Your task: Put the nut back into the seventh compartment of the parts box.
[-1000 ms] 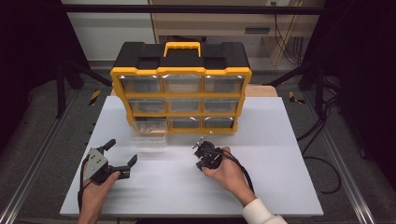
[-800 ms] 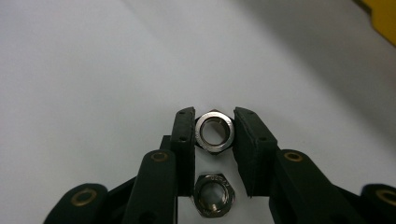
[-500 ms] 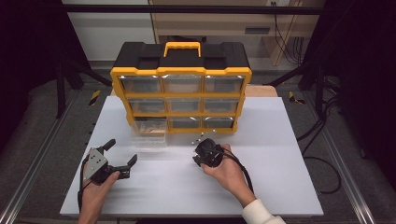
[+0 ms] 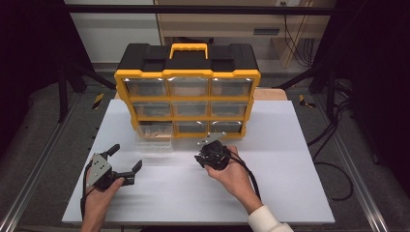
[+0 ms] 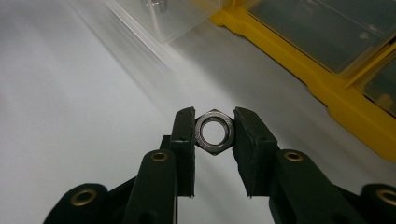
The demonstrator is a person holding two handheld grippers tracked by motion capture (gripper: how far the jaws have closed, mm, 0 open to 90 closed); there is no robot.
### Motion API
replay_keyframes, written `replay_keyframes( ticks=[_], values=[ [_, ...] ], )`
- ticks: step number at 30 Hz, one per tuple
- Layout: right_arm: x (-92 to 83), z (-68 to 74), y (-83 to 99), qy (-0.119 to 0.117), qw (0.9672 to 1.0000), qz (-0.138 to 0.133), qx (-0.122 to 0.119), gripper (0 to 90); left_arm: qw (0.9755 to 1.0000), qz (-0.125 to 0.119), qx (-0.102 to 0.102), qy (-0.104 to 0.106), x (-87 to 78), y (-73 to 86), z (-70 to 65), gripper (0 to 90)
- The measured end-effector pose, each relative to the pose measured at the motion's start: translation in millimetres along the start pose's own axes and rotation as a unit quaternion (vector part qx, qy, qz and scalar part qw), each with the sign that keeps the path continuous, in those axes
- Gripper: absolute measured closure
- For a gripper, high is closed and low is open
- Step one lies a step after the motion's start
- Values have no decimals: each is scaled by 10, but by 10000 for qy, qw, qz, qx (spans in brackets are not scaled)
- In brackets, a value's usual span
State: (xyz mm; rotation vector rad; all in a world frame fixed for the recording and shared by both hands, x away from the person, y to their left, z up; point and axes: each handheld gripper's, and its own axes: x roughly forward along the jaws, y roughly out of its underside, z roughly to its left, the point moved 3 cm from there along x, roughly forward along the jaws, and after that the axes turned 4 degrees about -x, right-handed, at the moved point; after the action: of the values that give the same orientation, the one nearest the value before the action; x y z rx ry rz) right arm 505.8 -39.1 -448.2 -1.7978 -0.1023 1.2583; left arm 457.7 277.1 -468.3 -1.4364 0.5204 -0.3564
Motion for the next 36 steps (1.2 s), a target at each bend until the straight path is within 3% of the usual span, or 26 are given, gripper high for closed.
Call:
replay_keyframes(
  ticks=[36],
  values=[
    [-60, 77, -354, -73, 9977, -672, -48, 703, 10000, -14, -41, 7, -3, -2, 2, 11]
  ],
)
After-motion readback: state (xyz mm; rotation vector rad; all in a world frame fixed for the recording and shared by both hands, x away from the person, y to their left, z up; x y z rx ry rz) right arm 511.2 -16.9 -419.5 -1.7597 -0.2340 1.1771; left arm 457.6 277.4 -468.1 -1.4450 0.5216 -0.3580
